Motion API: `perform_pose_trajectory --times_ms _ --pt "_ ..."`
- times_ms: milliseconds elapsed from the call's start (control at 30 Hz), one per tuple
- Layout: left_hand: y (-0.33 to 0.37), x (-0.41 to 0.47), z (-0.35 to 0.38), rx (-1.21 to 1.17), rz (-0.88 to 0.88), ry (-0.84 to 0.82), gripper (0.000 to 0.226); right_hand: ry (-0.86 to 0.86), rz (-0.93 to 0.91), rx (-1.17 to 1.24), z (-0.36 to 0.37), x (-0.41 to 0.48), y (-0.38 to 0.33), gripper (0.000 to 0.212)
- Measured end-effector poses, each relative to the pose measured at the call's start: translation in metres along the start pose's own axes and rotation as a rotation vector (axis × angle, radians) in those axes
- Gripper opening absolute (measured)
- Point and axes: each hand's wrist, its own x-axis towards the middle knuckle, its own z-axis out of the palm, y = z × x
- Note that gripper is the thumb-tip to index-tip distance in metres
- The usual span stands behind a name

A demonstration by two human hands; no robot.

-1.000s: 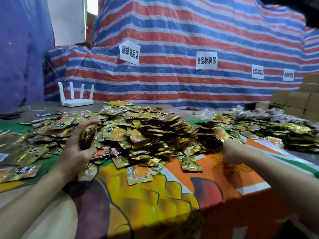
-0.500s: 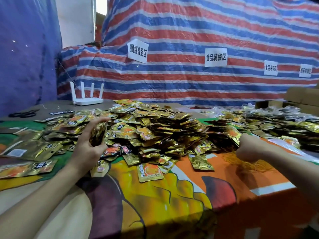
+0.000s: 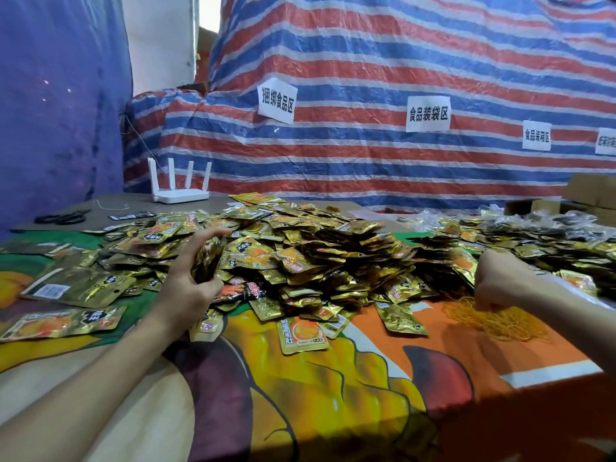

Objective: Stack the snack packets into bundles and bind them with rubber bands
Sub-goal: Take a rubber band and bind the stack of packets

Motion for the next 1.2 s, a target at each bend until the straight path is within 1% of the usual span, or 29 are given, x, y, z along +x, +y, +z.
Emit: perform_pose_trajectory --times_ms 233,367,500,633,700,800,867,933,967,1033,1067,1133,1200 --pt "0.002 -0.001 0.001 -0.025 0.004 -0.026 0.069 -0.041 0.008 -0.044 -0.003 0.001 -0.008 0.029" --pt "0.005 -0.001 0.001 -0.018 -0.003 -0.028 0.067 -0.072 -0.004 -0.036 -0.003 0.003 -0.011 0.024" --pt "0.006 -0.001 0.001 -0.03 -0.007 -0.031 0.068 -0.125 0.036 0.04 0.001 0.007 -0.006 0.01" --pt "0.007 -0.001 0.002 -0.039 -0.008 -0.032 0.067 -0.128 0.027 0.039 0.001 0.011 -0.001 0.017" --pt "0.007 -0.001 0.002 -0.048 -0.014 -0.032 0.068 -0.076 -0.003 0.011 -0.003 0.009 -0.004 0.017" --pt "0.007 -0.001 0.003 -0.098 -0.032 -0.024 0.071 0.117 -0.118 0.025 -0.012 0.004 -0.02 0.018" --pt "0.006 0.0 0.002 -0.136 -0.024 0.003 0.073 0.213 -0.242 0.156 -0.019 -0.004 -0.041 0.019" --pt "0.008 0.001 0.001 -0.188 -0.011 0.037 0.072 0.22 -0.395 0.416 -0.024 -0.018 -0.067 0.026" --pt "0.008 0.003 0.001 -0.25 -0.042 0.057 0.072 0.192 -0.47 0.568 -0.026 -0.028 -0.082 0.032" --pt "0.008 0.007 0.0 -0.451 -0.187 0.072 0.072 0.086 -0.595 0.856 -0.027 -0.047 -0.116 0.036" --pt "0.006 0.008 -0.001 -0.574 -0.272 0.056 0.07 0.022 -0.648 0.959 -0.026 -0.055 -0.133 0.038" --pt "0.004 0.009 -0.004 -0.754 -0.442 -0.022 0.067 -0.083 -0.729 1.099 -0.017 -0.07 -0.17 0.042" --pt "0.005 0.009 -0.008 -0.818 -0.561 -0.099 0.07 -0.163 -0.77 1.22 -0.002 -0.08 -0.206 0.047"
